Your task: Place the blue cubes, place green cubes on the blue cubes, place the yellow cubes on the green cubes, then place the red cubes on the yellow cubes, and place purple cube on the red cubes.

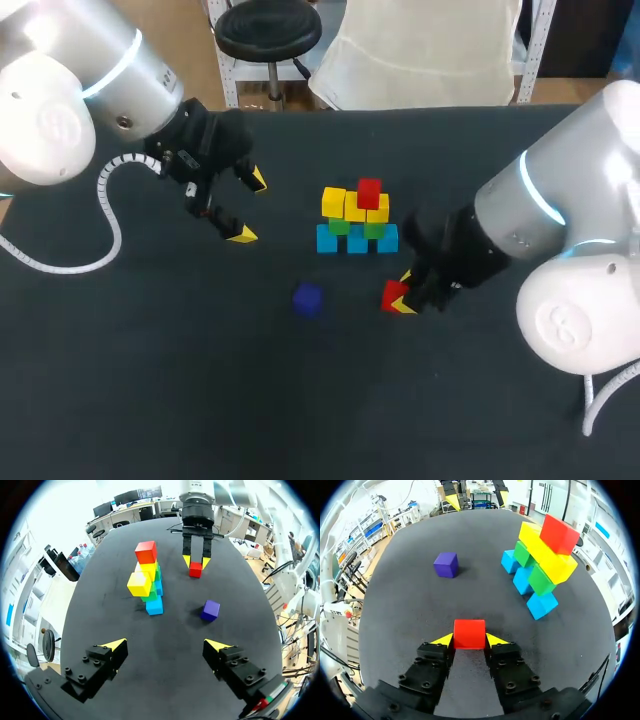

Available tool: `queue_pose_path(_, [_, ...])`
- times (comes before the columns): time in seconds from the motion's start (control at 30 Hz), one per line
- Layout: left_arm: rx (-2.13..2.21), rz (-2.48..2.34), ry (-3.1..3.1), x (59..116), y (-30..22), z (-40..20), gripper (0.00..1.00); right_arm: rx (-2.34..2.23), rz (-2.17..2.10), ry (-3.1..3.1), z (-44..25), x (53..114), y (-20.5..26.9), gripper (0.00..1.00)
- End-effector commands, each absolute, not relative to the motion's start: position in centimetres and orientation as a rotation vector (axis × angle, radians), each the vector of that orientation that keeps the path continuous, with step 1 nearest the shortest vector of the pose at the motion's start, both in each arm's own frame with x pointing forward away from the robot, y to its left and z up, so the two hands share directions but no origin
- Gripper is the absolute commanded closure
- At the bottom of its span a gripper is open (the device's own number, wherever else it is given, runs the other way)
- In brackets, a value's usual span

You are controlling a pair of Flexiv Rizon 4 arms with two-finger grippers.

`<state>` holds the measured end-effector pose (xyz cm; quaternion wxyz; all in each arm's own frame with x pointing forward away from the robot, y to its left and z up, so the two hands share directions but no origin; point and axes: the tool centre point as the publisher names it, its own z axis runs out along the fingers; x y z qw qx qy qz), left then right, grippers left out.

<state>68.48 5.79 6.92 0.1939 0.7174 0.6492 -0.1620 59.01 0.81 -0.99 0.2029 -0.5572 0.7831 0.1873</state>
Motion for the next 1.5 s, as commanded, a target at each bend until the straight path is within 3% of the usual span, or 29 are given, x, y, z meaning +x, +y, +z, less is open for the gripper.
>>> queue_pose_path(0.03, [2.015, -0.456, 1.818, 68.6, 5.8, 6.9, 0.00, -1.560, 0.540, 2.171, -0.6, 59.0, 1.2, 1.00])
queue_pose_path(0.67, [2.015, -0.456, 1.818, 68.6, 5.8, 6.9, 0.00, -1.714, 0.557, 2.037, 3.7, 58.4, 6.5, 1.00])
queue_pose_path(1.2, [2.015, -0.456, 1.818, 68.6, 5.8, 6.9, 0.00, -1.869, 0.661, 1.986, 0.3, 51.6, 12.4, 1.00])
queue_pose_path(1.5, [2.015, -0.456, 1.818, 68.6, 5.8, 6.9, 0.00, -1.876, 0.545, 1.975, 0.3, 51.4, 12.2, 1.00])
